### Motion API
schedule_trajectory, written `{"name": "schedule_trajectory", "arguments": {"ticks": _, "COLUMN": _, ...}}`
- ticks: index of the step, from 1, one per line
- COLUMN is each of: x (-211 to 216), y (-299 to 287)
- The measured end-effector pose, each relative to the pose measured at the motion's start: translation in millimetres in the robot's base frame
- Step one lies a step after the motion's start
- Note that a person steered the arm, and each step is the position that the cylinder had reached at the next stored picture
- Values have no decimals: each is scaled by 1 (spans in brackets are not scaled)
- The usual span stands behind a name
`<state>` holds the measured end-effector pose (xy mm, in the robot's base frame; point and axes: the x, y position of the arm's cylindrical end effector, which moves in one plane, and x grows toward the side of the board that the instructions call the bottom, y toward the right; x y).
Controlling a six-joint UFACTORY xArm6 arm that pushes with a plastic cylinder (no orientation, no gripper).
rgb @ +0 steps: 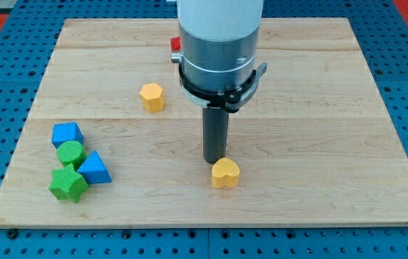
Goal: Slide the hexagon towards the left side of the heart
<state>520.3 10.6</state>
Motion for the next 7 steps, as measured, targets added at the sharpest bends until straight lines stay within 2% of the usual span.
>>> {"name": "schedule_trajectory", "arguments": {"ticks": 1, "x": -27, "y": -21}}
{"name": "schedule_trajectory", "arguments": {"ticks": 2, "x": -110, "y": -49}}
{"name": "schedule_trajectory", "arguments": {"ticks": 3, "x": -146, "y": -85}}
{"name": "schedule_trajectory", "arguments": {"ticks": 4, "x": -132, "y": -111}}
{"name": "schedule_trajectory", "arguments": {"ticks": 5, "x": -65, "y": -89}}
{"name": "schedule_trajectory", "arguments": {"ticks": 6, "x": -88, "y": -79}}
{"name": "schedule_trajectory", "arguments": {"ticks": 7, "x": -103, "y": -101}}
